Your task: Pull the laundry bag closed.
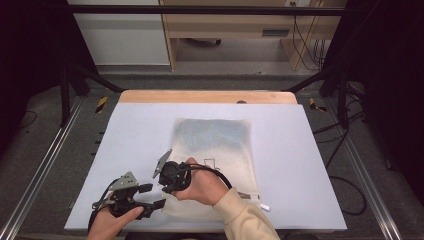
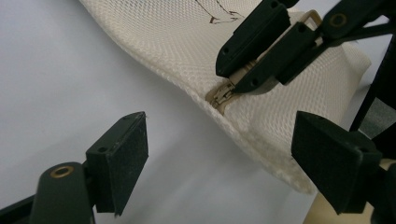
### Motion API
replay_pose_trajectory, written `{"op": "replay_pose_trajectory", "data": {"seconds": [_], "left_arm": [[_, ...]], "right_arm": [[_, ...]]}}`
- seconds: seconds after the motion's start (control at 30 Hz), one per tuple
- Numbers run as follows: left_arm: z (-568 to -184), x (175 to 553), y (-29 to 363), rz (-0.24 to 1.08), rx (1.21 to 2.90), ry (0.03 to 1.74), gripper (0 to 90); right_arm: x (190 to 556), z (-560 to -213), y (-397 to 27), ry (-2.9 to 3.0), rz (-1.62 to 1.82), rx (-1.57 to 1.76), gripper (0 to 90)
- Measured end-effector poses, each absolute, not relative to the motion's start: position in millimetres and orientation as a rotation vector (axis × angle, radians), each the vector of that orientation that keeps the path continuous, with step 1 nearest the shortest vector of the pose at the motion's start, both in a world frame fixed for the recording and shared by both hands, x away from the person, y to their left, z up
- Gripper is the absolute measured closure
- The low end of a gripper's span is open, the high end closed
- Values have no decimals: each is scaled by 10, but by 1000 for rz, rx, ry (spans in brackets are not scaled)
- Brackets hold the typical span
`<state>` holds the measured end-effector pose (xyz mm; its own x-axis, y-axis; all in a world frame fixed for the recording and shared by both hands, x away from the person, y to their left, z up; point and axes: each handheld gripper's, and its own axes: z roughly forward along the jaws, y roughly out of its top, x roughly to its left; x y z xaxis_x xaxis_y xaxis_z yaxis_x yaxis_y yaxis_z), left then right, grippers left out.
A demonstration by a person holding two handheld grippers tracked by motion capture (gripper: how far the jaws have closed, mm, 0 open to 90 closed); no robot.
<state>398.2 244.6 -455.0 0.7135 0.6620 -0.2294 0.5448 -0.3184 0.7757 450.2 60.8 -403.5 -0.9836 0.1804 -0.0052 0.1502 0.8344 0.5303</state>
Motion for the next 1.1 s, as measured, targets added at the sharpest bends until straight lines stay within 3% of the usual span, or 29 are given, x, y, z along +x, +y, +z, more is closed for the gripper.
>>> {"op": "replay_pose_trajectory", "data": {"seconds": [0.37,0.6,1.1], "left_arm": [[-4634,4079,2327,116,2025,905,356],[-4692,4132,2293,-6,1995,869,489],[-4764,4229,2217,-89,1984,825,505]], "right_arm": [[4502,-4016,596,2951,864,266,816],[4502,-4004,593,2947,866,261,817],[4508,-3992,582,2940,880,280,817]]}}
